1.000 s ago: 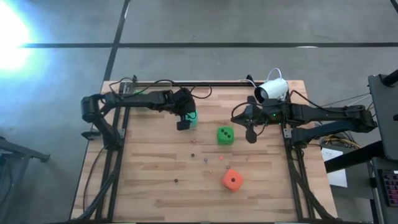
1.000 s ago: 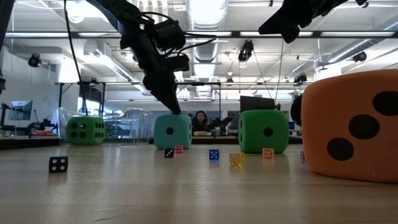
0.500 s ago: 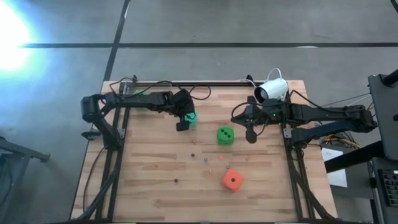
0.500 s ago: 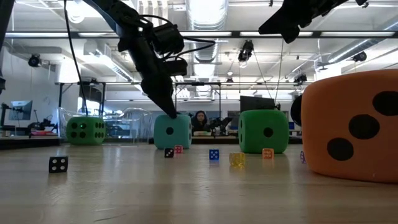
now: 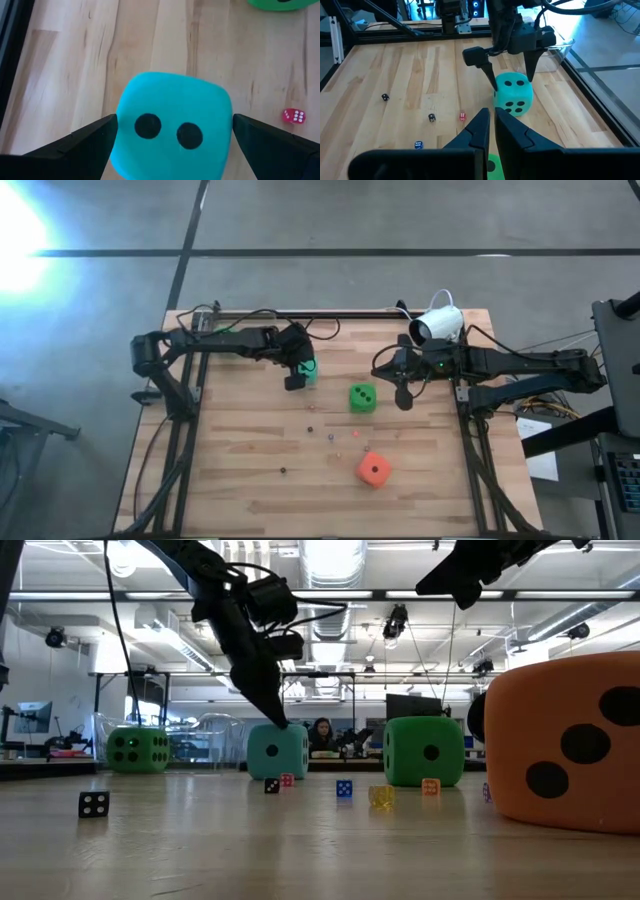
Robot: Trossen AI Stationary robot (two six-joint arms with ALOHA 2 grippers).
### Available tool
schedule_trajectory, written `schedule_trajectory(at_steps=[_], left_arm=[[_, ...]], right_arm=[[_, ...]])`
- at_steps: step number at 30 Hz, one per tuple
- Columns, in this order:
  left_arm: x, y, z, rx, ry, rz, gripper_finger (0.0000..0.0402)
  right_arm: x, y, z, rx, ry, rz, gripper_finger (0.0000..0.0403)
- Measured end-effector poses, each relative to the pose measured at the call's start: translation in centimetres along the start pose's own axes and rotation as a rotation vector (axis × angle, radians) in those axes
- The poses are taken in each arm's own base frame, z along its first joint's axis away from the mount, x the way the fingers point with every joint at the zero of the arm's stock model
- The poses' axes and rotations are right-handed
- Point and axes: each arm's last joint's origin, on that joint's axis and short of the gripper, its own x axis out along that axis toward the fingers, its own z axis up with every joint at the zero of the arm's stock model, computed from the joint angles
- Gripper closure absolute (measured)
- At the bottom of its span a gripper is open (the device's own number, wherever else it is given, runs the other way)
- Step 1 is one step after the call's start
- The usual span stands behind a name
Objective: Pick & Place Dice
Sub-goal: Put the large blue die into the transparent bin
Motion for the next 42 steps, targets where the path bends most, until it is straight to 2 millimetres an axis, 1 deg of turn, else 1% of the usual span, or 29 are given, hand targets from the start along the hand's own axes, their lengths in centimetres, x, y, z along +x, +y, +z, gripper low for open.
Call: schedule_trajectory(at_steps=[20,42], left_arm=[[0.02,0.17,-0.03,0.006,0.01,0.056,0.0007],[0.03,0.67,-0.17,-0.09,0.01,0.063,0.0007]], right_arm=[[-0.01,0.0,0.01,0.0,-0.001,0.0,0.0376],[-0.01,0.0,0.02,0.0,-0.002,0.001,0.0376]])
